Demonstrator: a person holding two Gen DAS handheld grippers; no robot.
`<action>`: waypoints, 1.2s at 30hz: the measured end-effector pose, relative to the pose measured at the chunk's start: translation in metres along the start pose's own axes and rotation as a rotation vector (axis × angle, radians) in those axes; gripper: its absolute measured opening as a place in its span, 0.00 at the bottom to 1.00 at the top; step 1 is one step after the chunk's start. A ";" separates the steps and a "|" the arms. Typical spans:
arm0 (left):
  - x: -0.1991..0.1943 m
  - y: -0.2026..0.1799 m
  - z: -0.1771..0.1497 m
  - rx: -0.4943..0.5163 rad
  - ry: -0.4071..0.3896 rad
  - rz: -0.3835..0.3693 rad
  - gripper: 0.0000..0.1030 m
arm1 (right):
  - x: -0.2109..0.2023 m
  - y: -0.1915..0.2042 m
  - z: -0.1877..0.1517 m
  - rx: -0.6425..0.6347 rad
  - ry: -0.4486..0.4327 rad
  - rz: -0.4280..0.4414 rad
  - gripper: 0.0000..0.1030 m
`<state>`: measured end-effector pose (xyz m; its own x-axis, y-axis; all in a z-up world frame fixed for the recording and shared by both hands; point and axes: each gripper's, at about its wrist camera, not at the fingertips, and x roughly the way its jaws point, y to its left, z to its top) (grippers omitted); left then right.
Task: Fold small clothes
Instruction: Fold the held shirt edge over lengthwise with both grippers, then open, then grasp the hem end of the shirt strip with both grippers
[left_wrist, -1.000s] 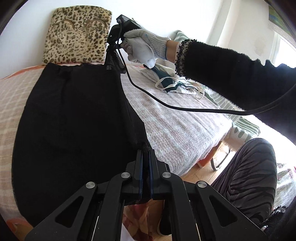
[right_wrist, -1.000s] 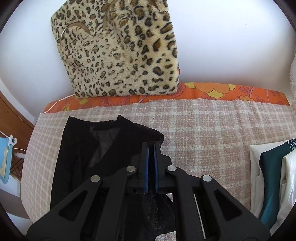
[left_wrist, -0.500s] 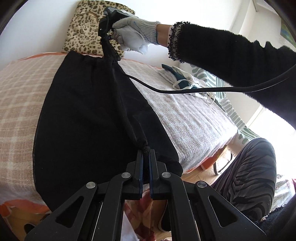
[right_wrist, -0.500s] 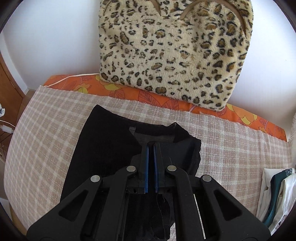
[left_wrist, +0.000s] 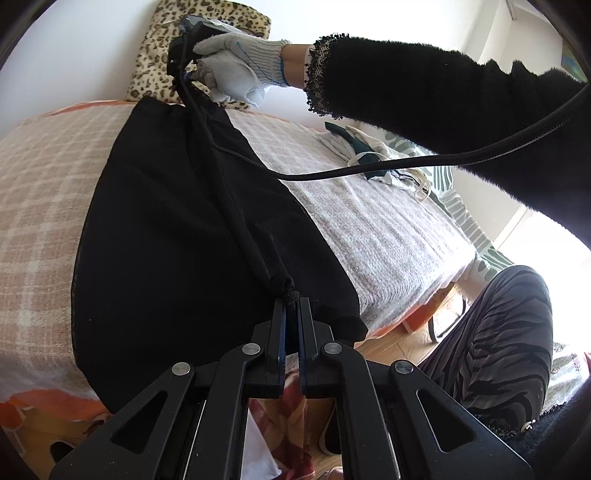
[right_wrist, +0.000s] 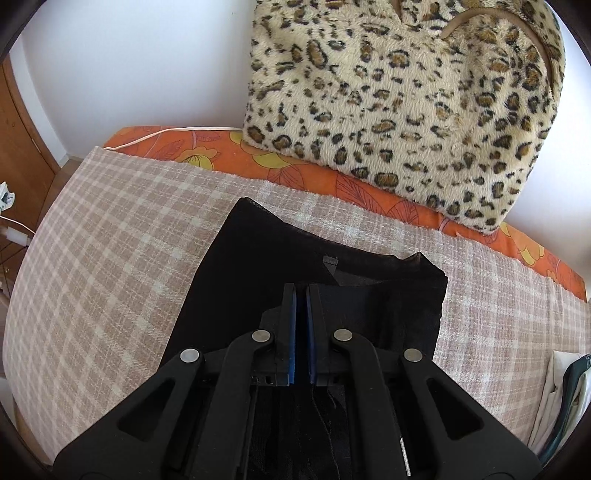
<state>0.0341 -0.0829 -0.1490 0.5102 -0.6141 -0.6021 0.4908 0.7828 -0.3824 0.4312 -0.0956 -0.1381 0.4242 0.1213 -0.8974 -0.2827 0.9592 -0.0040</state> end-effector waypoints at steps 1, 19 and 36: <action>-0.001 0.000 0.000 0.000 0.011 0.002 0.12 | -0.003 0.001 0.000 0.004 -0.004 0.012 0.27; -0.066 0.041 -0.002 0.094 0.050 0.146 0.32 | -0.208 -0.037 -0.189 0.082 -0.165 0.150 0.60; -0.042 0.077 -0.017 -0.055 0.230 0.065 0.37 | -0.203 -0.004 -0.415 0.253 0.090 0.283 0.57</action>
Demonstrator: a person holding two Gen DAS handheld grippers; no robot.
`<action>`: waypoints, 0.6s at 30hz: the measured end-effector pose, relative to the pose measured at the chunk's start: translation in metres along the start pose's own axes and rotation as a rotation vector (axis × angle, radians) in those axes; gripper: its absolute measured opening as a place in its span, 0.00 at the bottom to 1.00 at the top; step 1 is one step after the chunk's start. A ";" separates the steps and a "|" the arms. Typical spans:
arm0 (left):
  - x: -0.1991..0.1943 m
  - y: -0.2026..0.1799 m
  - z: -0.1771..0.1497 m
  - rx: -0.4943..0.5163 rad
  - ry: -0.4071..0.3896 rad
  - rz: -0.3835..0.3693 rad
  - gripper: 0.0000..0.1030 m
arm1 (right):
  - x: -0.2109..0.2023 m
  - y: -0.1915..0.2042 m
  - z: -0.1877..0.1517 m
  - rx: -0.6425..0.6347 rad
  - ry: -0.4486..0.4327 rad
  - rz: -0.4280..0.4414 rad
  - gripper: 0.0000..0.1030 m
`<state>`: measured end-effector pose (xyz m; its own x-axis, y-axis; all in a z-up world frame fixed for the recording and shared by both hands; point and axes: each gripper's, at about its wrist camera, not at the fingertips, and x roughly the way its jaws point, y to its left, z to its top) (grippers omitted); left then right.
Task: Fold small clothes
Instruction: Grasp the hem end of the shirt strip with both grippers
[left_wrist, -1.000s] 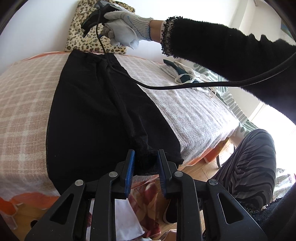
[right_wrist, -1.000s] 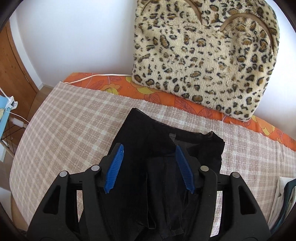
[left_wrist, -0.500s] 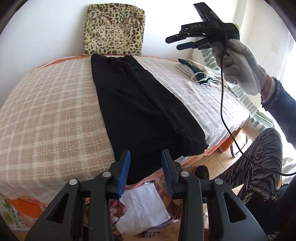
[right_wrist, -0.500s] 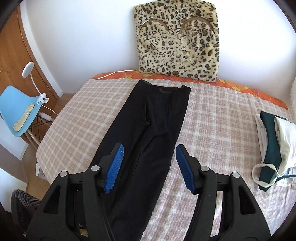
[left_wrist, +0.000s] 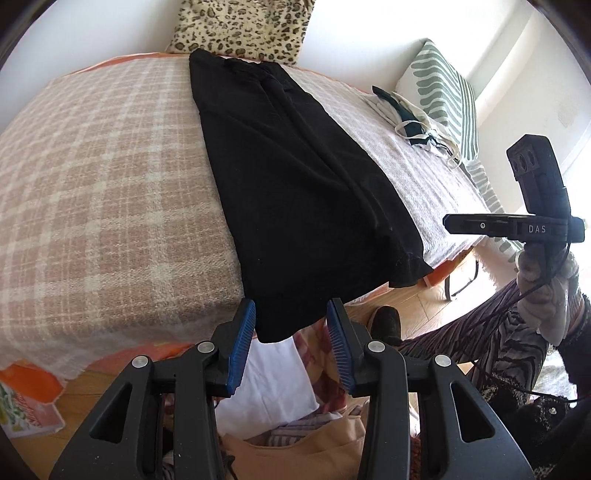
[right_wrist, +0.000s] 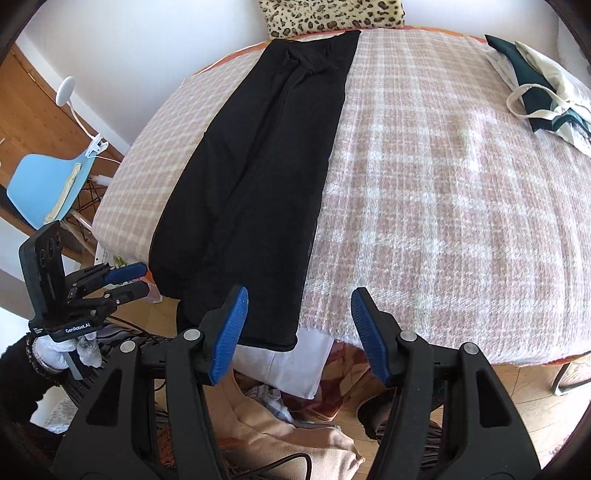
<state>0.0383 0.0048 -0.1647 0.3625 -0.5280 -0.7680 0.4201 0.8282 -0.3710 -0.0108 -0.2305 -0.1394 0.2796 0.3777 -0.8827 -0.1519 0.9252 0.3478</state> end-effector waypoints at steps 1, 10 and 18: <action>0.001 0.000 -0.001 -0.007 0.002 -0.001 0.37 | 0.003 0.000 -0.005 0.009 0.013 0.014 0.56; 0.017 0.007 0.001 -0.034 0.009 0.014 0.06 | 0.027 0.012 -0.009 -0.009 0.062 -0.003 0.52; -0.005 0.017 -0.001 -0.043 -0.073 0.040 0.02 | 0.036 0.024 -0.005 -0.072 0.087 -0.061 0.45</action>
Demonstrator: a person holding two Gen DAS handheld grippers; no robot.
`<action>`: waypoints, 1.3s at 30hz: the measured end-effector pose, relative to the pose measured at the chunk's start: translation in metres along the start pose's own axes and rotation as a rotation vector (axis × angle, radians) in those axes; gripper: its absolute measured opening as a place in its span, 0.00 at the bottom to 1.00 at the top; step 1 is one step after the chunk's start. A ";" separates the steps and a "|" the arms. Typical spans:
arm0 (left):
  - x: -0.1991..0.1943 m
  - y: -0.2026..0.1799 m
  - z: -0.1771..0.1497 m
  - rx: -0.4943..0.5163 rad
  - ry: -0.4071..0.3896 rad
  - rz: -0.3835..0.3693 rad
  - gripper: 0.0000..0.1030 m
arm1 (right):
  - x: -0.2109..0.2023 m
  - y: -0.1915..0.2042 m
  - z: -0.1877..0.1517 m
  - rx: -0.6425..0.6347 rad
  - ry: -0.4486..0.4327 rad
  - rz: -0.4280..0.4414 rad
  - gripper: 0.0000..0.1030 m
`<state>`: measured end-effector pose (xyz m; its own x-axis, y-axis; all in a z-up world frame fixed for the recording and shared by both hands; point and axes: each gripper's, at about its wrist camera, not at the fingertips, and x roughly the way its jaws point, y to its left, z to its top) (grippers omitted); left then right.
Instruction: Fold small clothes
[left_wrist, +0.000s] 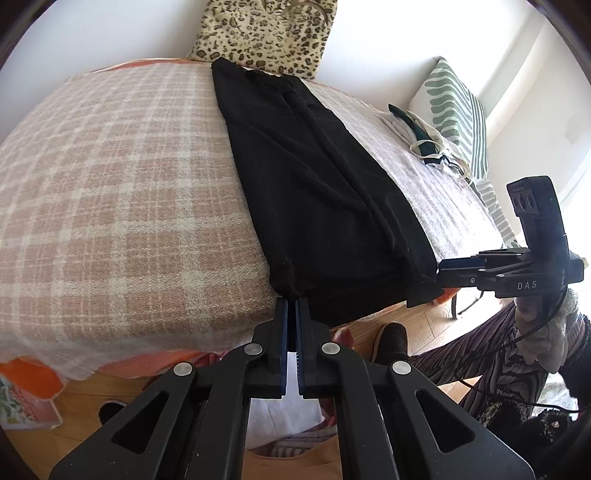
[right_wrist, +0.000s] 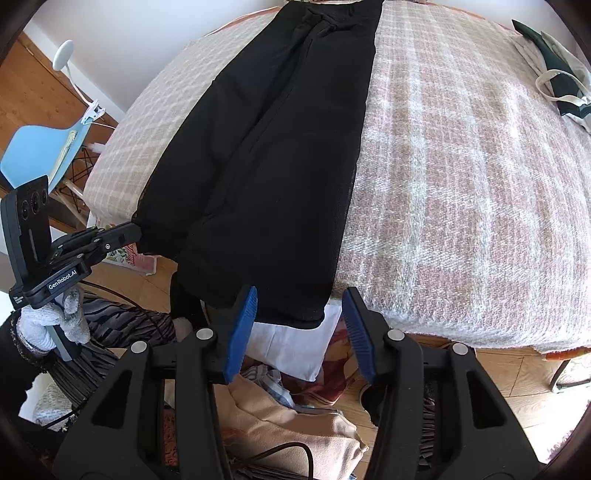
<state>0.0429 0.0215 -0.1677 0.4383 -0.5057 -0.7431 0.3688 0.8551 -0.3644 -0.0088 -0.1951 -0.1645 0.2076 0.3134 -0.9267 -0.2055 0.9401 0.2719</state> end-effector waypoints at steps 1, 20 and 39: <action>-0.004 0.002 0.000 -0.006 -0.004 0.005 0.02 | 0.001 0.001 0.001 -0.005 0.003 -0.010 0.42; 0.015 0.002 -0.006 -0.013 0.097 -0.006 0.30 | 0.013 -0.011 -0.008 0.109 0.066 0.104 0.30; -0.002 0.019 -0.010 -0.055 0.059 -0.050 0.04 | 0.018 0.006 -0.016 0.048 0.074 0.173 0.10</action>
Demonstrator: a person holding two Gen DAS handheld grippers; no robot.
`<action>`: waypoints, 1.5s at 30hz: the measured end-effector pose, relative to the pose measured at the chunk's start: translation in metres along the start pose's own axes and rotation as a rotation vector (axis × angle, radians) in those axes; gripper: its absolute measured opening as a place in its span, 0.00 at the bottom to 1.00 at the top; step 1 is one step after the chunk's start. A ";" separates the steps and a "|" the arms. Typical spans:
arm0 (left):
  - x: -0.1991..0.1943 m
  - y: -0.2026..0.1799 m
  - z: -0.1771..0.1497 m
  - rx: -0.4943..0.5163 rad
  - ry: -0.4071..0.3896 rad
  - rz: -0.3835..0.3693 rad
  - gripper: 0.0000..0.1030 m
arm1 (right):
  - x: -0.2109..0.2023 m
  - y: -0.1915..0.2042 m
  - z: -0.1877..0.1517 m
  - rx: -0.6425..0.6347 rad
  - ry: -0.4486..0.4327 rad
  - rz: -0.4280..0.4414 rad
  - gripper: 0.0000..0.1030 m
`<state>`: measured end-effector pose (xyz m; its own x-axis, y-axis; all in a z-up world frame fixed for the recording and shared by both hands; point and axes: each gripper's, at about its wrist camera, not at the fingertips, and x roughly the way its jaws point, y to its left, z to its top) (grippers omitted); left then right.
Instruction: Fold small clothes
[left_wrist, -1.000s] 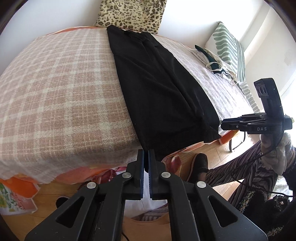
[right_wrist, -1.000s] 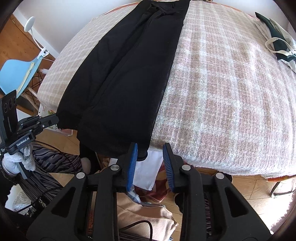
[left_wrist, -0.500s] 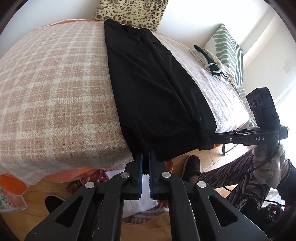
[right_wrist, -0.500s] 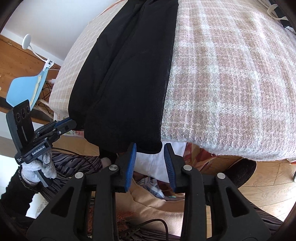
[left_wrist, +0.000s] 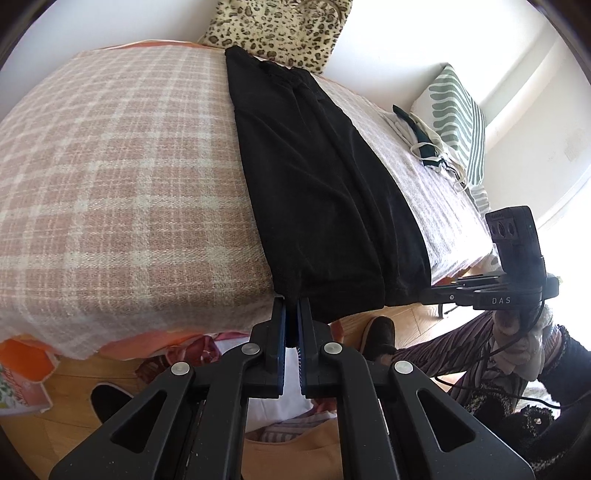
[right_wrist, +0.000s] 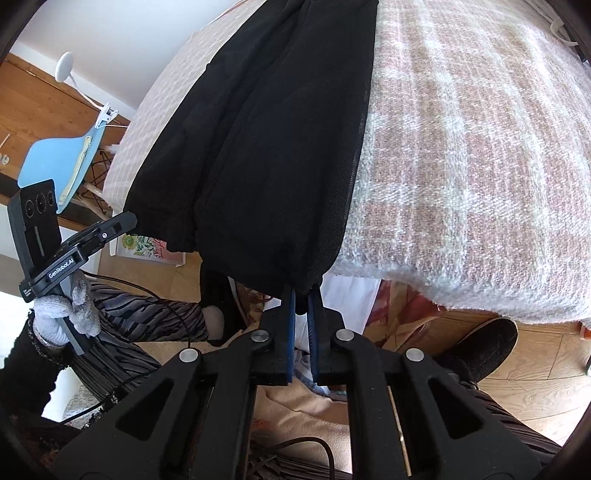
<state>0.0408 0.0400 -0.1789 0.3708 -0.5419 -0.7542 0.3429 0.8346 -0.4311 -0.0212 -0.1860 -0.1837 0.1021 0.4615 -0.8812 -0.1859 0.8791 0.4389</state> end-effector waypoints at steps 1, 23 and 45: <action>0.001 -0.001 0.000 -0.003 0.014 -0.004 0.09 | -0.002 0.002 -0.001 -0.011 0.003 0.000 0.12; 0.004 -0.002 0.005 -0.002 0.039 -0.040 0.04 | -0.014 -0.015 0.013 0.030 -0.078 0.120 0.08; 0.006 -0.007 0.075 -0.085 -0.045 -0.168 0.04 | -0.059 -0.029 0.073 0.163 -0.190 0.272 0.07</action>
<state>0.1059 0.0232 -0.1434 0.3537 -0.6768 -0.6456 0.3296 0.7362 -0.5911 0.0495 -0.2296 -0.1316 0.2526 0.6814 -0.6869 -0.0744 0.7215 0.6884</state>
